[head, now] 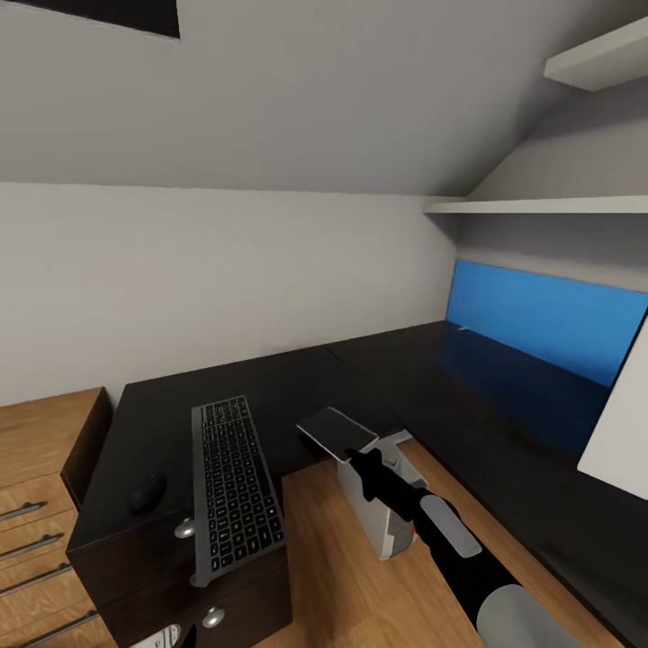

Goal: In the bedroom, organize the workspace by keeping the computer under the desk, ensuring the monitor is on the desk, placing the keyboard on the desk next to the monitor, placing the mouse on the desk next to the keyboard, moving the folder from the swivel chair onto the desk next to the mouse, stacking the notebook on top of the folder with the pen on top of the notebook, and positioning the swivel chair next to the desk.

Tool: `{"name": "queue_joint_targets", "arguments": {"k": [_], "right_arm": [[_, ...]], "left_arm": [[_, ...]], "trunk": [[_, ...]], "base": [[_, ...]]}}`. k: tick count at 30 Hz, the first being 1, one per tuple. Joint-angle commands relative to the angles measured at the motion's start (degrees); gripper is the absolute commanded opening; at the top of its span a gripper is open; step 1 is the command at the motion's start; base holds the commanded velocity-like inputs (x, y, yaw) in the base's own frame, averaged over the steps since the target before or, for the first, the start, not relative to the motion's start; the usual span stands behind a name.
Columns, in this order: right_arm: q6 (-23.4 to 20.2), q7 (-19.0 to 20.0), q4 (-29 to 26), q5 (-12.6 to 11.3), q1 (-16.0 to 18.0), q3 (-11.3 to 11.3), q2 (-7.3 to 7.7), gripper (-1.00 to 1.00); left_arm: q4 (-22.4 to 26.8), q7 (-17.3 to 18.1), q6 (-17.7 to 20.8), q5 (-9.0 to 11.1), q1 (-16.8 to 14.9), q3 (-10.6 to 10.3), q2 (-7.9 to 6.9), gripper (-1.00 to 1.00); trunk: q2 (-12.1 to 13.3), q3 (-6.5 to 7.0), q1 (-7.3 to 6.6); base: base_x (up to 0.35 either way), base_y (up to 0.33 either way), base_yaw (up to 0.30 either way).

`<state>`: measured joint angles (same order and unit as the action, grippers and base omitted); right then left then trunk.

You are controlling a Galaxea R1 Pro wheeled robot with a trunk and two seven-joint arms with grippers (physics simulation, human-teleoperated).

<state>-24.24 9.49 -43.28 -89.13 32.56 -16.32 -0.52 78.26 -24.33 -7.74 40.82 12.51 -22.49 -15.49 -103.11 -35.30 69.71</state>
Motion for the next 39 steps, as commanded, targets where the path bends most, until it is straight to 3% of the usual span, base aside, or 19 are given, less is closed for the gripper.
{"name": "queue_joint_targets", "arguments": {"k": [1, 6, 29, 39], "right_arm": [[0.1, 0.02, 0.04, -0.26, 0.04, -0.03, 0.0, -1.0], [1.33, -0.18, 0.04, -0.26, 0.05, -0.03, -0.12, -1.0], [2.33, -0.99, 0.12, -0.17, 0.05, -0.02, -0.58, -1.0], [2.35, -1.05, 0.13, -0.17, 0.05, -0.03, -0.57, -1.0]], "left_arm": [[0.05, -0.26, -0.48, 0.56, -0.03, -0.19, -0.07, 1.0], [0.1, -0.27, -0.57, 0.52, -0.03, -0.19, -0.07, 1.0], [0.14, -0.54, -0.59, 0.48, -0.03, -0.2, 0.02, 1.0], [0.14, -0.45, -0.59, 0.65, -0.03, -0.19, 0.02, 1.0]], "trunk": [[-0.03, -0.04, 0.0], [-0.03, -0.04, 0.0], [-9.25, -4.17, 5.05], [-9.25, -4.17, 5.05]], "base": [[0.0, 0.0, 0.0], [0.0, 0.0, 0.0], [0.0, 0.0, 0.0], [0.0, 0.0, 0.0]]}}
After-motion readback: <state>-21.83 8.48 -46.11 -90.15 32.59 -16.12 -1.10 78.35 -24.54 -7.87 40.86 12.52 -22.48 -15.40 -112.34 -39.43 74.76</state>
